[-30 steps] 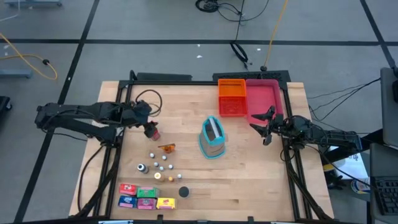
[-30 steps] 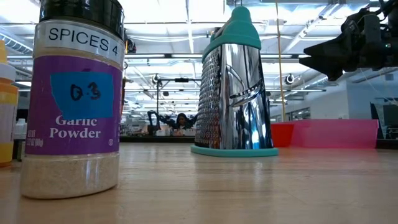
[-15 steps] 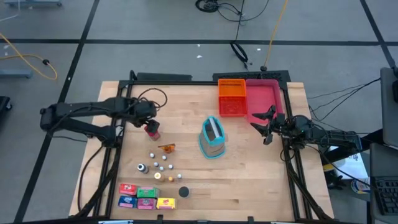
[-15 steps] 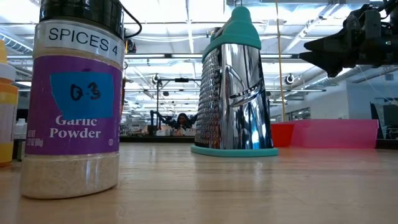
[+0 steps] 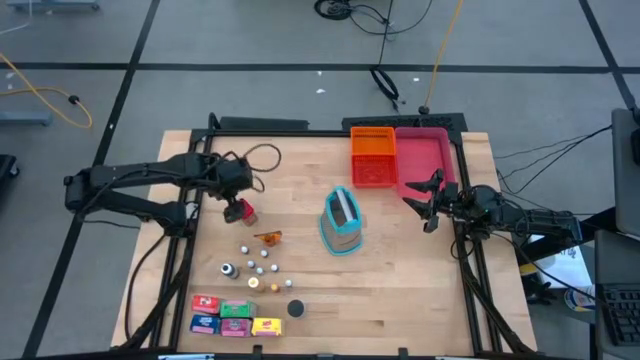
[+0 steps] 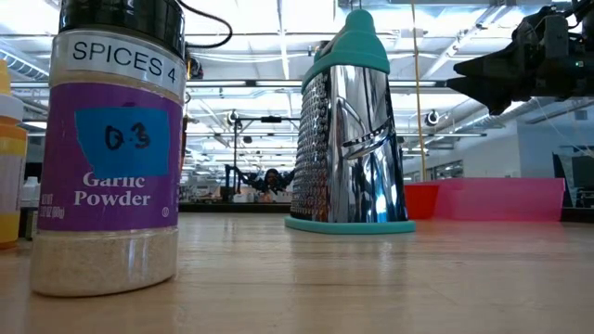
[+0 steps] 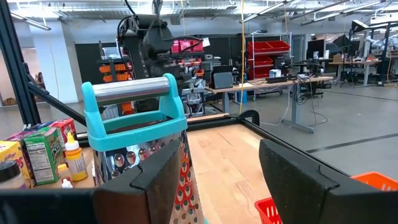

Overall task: Pick & Place Kitchen Items
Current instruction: Put the red seasoning can into the orange bin

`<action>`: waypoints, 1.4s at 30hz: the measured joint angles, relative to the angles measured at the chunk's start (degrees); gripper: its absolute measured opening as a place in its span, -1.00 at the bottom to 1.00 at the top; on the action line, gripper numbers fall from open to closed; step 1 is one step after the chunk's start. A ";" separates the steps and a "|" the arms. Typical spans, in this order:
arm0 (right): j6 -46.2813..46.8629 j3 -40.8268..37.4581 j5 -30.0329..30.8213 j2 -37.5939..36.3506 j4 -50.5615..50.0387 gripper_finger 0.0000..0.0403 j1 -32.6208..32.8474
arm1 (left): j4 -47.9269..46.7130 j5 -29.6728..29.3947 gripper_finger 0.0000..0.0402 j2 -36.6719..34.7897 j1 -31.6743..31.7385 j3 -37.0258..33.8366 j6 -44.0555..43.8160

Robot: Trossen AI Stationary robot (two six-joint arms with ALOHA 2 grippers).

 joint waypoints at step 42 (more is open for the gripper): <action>0.00 -0.02 0.01 0.00 -0.39 0.04 0.00 | -0.40 -4.95 0.62 19.69 -8.39 -0.34 41.10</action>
